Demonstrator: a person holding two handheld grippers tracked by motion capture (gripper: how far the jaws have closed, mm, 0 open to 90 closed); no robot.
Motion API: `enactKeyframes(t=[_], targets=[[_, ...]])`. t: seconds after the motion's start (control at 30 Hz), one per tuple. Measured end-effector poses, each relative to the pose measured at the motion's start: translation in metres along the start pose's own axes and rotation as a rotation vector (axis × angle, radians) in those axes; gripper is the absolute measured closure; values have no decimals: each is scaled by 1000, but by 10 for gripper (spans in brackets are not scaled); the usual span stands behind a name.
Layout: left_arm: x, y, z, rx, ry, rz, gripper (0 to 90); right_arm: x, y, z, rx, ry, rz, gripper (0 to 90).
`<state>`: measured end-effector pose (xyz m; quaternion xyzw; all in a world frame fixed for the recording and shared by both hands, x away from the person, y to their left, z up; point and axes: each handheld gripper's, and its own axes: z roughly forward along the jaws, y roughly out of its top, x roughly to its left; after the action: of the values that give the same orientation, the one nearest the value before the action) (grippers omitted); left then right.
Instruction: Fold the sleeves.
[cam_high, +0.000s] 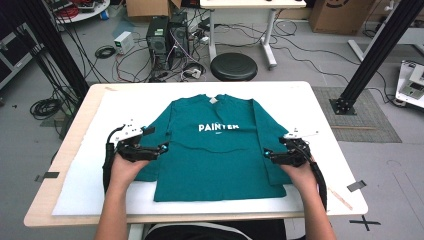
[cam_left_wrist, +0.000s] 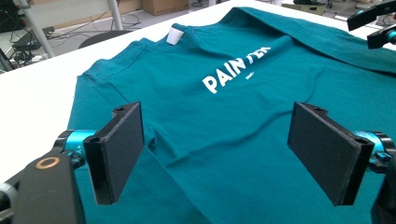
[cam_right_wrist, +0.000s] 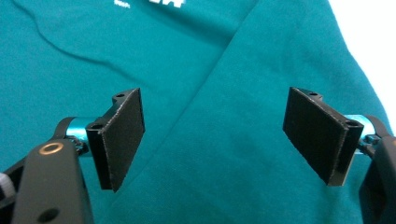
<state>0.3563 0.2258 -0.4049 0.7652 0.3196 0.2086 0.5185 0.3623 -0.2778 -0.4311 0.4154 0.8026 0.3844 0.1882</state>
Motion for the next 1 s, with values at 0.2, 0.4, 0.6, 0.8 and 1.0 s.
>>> enactKeyframes(t=[0.2, 0.4, 0.6, 0.8, 1.0], targets=[[0, -1, 2, 7, -1, -2, 188, 5, -1, 7, 30, 0, -13, 214], [-2, -1, 4, 18, -1, -3, 188, 7, -2, 12, 62, -5, -19, 214], [-2, -1, 5, 23, -3, -1, 188, 9, -3, 17, 93, -18, -33, 214], [-2, -1, 6, 24, -3, -2, 188, 11, -4, 19, 111, -31, -48, 214], [-2, -1, 6, 20, -1, -5, 188, 12, -4, 21, 129, -50, -60, 216]])
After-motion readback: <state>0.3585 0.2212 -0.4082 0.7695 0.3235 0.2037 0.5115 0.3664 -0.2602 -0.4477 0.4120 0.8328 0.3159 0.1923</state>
